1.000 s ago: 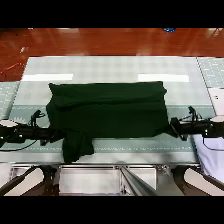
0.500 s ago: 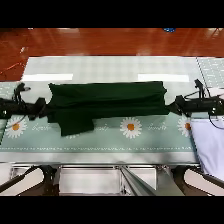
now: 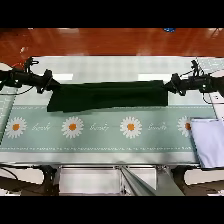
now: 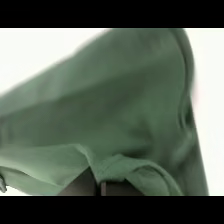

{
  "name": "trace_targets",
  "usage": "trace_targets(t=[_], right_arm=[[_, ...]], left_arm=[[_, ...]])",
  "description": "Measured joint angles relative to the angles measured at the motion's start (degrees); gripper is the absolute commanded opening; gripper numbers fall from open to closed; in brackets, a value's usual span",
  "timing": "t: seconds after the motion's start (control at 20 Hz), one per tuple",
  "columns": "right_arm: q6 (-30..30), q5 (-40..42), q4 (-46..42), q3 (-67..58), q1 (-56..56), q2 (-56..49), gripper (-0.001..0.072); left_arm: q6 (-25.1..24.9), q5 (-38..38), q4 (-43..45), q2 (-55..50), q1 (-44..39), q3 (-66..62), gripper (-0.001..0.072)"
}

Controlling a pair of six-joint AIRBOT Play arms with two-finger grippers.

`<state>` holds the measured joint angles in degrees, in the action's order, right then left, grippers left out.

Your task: Fold the shirts.

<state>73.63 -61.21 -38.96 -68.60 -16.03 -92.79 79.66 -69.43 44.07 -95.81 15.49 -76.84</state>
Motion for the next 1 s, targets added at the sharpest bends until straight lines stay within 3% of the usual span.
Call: trace_targets(t=[0.2, 0.25, 0.3, 0.35, 0.7, 0.85, 1.0], right_arm=[[0.20, 0.35, 2.43, -6.16, 0.13, -6.32, 0.0022], [0.17, 0.59, 3.21, -7.28, 0.17, -7.50, 0.0123], [0.11, 0.90, 3.91, -8.15, 0.17, -8.59, 0.0348], [-0.11, 1.46, 4.04, -8.76, 0.17, -9.51, 0.0414], [-0.42, -0.66, 4.72, -10.21, -6.10, -5.95, 0.0413], [-0.39, -4.02, 2.86, -10.29, -13.99, 0.04, 0.0413], [-0.17, -6.84, -2.49, -8.96, -20.59, 5.66, 0.0413]], left_arm=[[1.40, -0.17, -0.22, -6.64, -0.74, -7.30, 0.0047], [1.44, -0.02, -0.17, -7.87, -0.90, -8.26, 0.0273], [1.66, 0.15, -0.11, -8.90, -1.14, -9.09, 0.0498], [1.81, 0.28, -0.26, -9.66, -1.42, -9.64, 0.0511], [3.91, -8.83, 1.77, -8.85, 2.67, -13.99, 0.0507], [5.44, -14.51, 8.92, -3.26, 7.43, -14.84, 0.0507], [6.12, -13.79, 14.56, 6.91, 10.60, -11.28, 0.0508]])
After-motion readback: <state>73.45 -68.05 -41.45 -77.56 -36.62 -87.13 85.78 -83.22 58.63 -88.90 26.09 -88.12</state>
